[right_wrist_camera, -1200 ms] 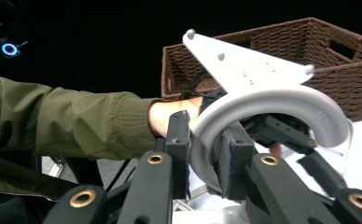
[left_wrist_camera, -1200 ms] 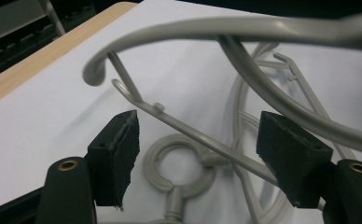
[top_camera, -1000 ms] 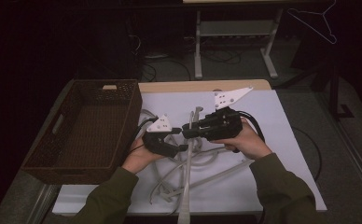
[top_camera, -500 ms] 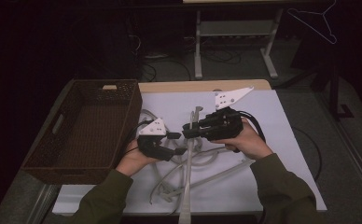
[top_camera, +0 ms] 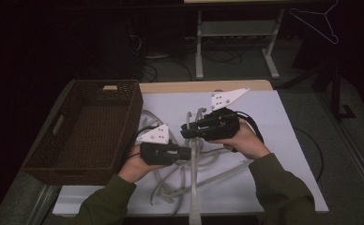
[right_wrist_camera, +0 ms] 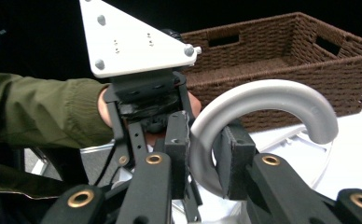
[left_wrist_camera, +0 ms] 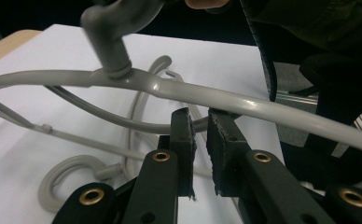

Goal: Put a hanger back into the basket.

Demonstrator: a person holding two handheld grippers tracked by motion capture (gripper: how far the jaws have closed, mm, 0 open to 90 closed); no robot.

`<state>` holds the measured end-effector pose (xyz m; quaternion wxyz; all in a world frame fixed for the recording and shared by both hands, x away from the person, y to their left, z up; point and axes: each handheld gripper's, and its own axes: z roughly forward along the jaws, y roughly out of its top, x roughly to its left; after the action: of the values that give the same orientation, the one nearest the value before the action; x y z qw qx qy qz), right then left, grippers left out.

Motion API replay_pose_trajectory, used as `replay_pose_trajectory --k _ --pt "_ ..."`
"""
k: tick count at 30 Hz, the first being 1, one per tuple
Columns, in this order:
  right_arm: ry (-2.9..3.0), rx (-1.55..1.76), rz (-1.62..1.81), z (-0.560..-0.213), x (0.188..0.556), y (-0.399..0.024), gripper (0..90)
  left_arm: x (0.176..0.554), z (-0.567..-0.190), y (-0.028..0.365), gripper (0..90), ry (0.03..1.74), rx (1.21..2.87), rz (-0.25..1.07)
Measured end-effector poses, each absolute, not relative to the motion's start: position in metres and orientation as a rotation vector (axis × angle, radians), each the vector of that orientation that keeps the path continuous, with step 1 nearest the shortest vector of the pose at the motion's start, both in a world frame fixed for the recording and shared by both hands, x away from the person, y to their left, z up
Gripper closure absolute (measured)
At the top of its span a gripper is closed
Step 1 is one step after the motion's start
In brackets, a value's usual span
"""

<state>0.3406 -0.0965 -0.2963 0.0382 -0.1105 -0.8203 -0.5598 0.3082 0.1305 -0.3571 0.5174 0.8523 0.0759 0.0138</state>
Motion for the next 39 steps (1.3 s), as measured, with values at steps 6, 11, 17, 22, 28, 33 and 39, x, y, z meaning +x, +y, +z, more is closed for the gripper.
replay_pose_trajectory --k 6,11,17,22,28,33,39 --pt "-2.554 -0.335 -1.687 -0.299 0.339 -0.09 73.7 0.309 -0.363 0.122 79.6 0.219 2.047 0.061" --pt "-2.552 -0.312 -1.693 -0.301 0.337 -0.088 74.2 0.31 -0.367 0.126 74.3 0.272 2.07 0.101" --pt "-2.529 -0.343 -1.707 -0.312 0.339 -0.097 76.7 0.312 -0.374 0.142 65.5 0.352 2.09 0.143" --pt "-2.512 -0.399 -1.744 -0.318 0.34 -0.114 77.6 0.315 -0.375 0.154 58.7 0.405 2.081 0.177" --pt "-2.547 -0.542 -1.777 -0.327 0.342 -0.133 75.5 0.319 -0.379 0.157 54.2 0.433 2.071 0.2" --pt "-2.575 -0.685 -1.802 -0.334 0.35 -0.149 76.3 0.32 -0.383 0.159 50.3 0.468 2.07 0.202" --pt "-2.553 -0.826 -1.797 -0.35 0.366 -0.165 75.4 0.322 -0.382 0.166 43.5 0.517 2.029 0.189"
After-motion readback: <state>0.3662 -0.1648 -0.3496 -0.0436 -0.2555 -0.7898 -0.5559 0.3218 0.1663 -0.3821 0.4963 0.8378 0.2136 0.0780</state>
